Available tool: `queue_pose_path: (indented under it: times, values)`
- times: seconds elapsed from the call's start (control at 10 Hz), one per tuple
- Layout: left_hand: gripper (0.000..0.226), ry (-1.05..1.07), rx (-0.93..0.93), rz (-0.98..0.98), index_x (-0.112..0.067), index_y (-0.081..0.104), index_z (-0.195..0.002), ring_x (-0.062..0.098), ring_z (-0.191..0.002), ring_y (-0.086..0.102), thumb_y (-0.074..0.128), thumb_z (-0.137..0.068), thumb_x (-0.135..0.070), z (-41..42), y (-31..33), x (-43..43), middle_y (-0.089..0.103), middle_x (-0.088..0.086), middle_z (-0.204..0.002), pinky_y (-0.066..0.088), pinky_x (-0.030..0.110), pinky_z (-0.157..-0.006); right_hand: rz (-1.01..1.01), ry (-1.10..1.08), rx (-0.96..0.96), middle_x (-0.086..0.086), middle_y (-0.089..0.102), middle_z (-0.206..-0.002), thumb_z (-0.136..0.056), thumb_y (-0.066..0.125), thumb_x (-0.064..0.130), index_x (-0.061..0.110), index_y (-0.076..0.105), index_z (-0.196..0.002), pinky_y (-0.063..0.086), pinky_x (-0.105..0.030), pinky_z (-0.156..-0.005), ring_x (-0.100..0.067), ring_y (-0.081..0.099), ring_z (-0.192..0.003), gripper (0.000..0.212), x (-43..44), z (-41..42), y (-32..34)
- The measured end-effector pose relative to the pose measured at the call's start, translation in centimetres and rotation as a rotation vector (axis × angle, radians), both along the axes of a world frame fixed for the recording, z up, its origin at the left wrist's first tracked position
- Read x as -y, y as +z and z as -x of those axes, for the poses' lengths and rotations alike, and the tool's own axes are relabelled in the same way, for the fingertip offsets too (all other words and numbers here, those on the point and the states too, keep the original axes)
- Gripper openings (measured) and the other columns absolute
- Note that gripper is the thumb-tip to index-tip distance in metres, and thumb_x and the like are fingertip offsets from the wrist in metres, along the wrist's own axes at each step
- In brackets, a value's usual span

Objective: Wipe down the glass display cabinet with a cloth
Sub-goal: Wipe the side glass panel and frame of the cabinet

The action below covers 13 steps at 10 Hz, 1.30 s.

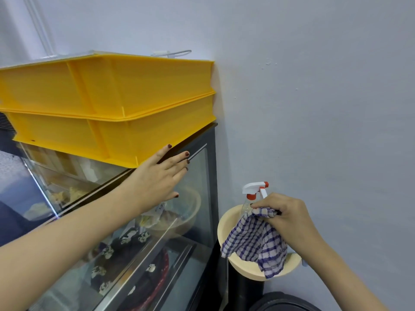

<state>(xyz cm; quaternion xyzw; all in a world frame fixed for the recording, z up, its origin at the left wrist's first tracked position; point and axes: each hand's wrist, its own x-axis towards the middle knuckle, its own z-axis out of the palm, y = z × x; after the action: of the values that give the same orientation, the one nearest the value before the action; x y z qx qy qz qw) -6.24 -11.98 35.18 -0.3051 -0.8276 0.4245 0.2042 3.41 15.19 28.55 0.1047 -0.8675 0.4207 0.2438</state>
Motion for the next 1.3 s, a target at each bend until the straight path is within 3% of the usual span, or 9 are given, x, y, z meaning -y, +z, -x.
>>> queue_pose_path:
  times: [0.3,0.4,0.5,0.6,0.8,1.0,1.1,1.2,1.3]
  values:
    - [0.077,-0.133,0.915,-1.163,-0.054,0.005,-0.142,-0.017,-0.124,-0.027,0.056,-0.084,-0.055,-6.3,-8.2,-6.9,0.008,-0.045,-0.142,-0.018,0.047,-0.106,0.060,0.058,0.029,0.014,0.070,-0.074,-0.070,0.071,-0.012,0.034,0.050,-0.082,0.045,-0.009,-0.062,-0.001,0.063,-0.072,0.053,1.7,-1.8,2.3]
    - [0.071,-0.295,1.220,-1.601,-0.067,0.025,-0.130,0.008,-0.132,0.041,0.060,-0.087,-0.022,-7.4,-10.7,-8.5,0.054,-0.024,-0.130,0.031,0.045,-0.111,0.057,0.055,-0.008,0.008,0.069,-0.079,-0.069,0.074,-0.008,0.035,0.048,-0.084,0.048,-0.013,-0.065,-0.007,0.064,-0.075,0.053,1.5,-2.8,3.1]
    - [0.065,-0.376,1.196,-1.735,-0.063,0.038,-0.125,0.002,-0.079,0.063,0.050,-0.085,-0.013,-8.2,-11.4,-9.2,0.070,-0.012,-0.092,0.049,0.020,-0.074,-0.038,0.031,-0.019,0.010,0.063,-0.081,-0.067,0.077,-0.004,0.041,0.044,-0.087,0.047,-0.016,-0.066,-0.008,0.060,-0.076,0.059,0.7,-3.8,3.7]
    - [0.060,-0.397,1.232,-1.633,-0.060,0.031,-0.132,0.007,-0.074,0.063,0.050,-0.088,-0.025,-8.8,-11.4,-8.8,0.070,-0.007,-0.095,0.051,0.023,-0.073,-0.178,0.001,0.093,0.013,0.063,-0.077,-0.066,0.070,-0.009,0.044,0.041,-0.086,0.045,-0.011,-0.063,-0.002,0.060,-0.071,0.064,-1.5,-4.7,4.6]
    - [0.058,-0.419,1.581,-1.251,-0.057,0.054,-0.119,-0.003,-0.125,0.045,0.043,-0.093,-0.006,-9.9,-9.3,-9.5,0.054,-0.030,-0.127,0.032,0.012,-0.104,0.081,0.159,0.430,-0.005,0.057,-0.055,-0.067,0.075,0.000,0.032,0.059,-0.094,0.039,-0.021,-0.056,-0.013,0.047,-0.054,0.045,-5.6,-2.9,4.0]
    - [0.057,-0.229,1.760,-1.384,-0.055,0.063,-0.108,-0.007,-0.118,0.050,0.048,-0.094,-0.002,-10.9,-11.3,-11.3,0.058,-0.032,-0.118,0.038,0.009,-0.096,0.295,0.173,0.651,0.005,0.061,-0.052,-0.076,0.076,0.008,0.012,0.059,-0.109,0.042,-0.015,-0.047,-0.005,0.055,-0.047,0.037,-7.2,-1.9,-4.0]
    - [0.051,-0.176,1.899,-1.533,-0.046,0.064,-0.114,0.005,-0.113,0.058,0.057,-0.088,-0.003,-11.2,-11.6,-11.8,0.065,-0.015,-0.119,0.046,0.016,-0.089,0.512,0.163,0.652,-0.002,0.074,-0.083,-0.079,0.073,0.025,0.006,0.053,-0.124,0.051,-0.016,-0.064,-0.010,0.069,-0.074,0.053,-7.6,-4.0,-6.6]
    - [0.053,-0.168,1.933,-1.711,-0.035,0.066,-0.117,0.016,-0.112,0.061,0.062,-0.080,0.003,-11.1,-11.7,-12.2,0.065,0.000,-0.121,0.049,0.023,-0.088,0.927,0.089,0.942,-0.023,0.052,-0.134,-0.100,0.041,0.013,0.005,0.070,-0.109,0.043,-0.028,-0.101,-0.034,0.053,-0.121,0.032,-6.8,-2.4,-12.8]
    - [0.063,-0.147,2.005,-1.821,-0.025,0.055,-0.131,0.023,-0.107,0.063,0.062,-0.079,0.012,-10.8,-11.7,-12.1,0.062,0.013,-0.124,0.053,0.031,-0.085,1.985,0.548,0.603,-0.043,0.014,-0.141,-0.102,0.022,0.038,-0.015,-0.018,-0.138,0.009,-0.052,-0.116,-0.064,0.019,-0.127,0.076,-4.1,-6.5,-19.1]
